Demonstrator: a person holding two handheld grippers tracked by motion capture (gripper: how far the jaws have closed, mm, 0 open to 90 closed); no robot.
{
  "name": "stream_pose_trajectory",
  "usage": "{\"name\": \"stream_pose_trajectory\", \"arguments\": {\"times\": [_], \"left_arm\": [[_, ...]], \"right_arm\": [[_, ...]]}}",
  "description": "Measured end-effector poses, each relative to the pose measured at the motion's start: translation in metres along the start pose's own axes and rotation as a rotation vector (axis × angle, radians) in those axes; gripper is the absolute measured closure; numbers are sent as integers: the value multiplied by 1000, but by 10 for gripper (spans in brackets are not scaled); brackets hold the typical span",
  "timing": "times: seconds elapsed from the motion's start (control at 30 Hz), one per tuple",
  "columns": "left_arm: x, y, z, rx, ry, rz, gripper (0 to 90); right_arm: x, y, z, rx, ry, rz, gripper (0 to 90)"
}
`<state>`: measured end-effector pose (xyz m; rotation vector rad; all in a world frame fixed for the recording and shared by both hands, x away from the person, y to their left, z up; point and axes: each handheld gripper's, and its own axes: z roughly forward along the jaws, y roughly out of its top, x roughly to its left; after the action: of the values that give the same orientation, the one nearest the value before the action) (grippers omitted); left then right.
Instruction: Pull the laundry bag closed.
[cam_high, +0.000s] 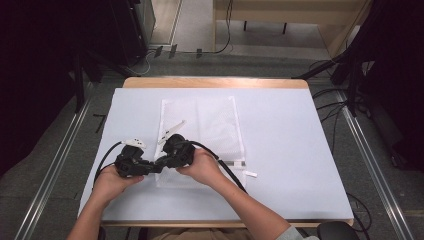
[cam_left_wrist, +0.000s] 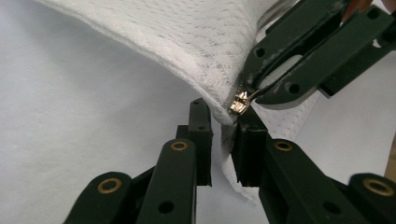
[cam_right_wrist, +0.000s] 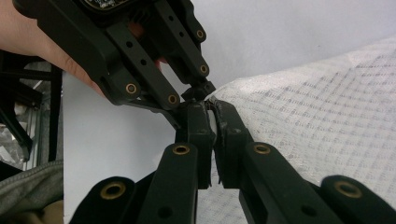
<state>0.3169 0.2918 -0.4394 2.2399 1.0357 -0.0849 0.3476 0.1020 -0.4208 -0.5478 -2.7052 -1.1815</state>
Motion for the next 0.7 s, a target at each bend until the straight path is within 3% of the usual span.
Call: {"name": "stream_pose_trajectory", "arguments": {"times": [0.1,0.3,0.5,0.63,0.7], "left_arm": [[0,2,0,16,-8,-14,867],[0,3,0,40,-15,-46,878],[-1,4,2,44,-9,-51,880],[-2,6,1,43,16,-46,883],[-2,6,1,37,9,-64,883]], "right_arm": [[0,-1,1,0,1,10,876],[-3,-3,3,-5,3,32,878],[-10,-10,6,-11,12,70,879],[-13,-14,7,-23,14,89,880],[-13,-15,7,-25,17,95,880]]}}
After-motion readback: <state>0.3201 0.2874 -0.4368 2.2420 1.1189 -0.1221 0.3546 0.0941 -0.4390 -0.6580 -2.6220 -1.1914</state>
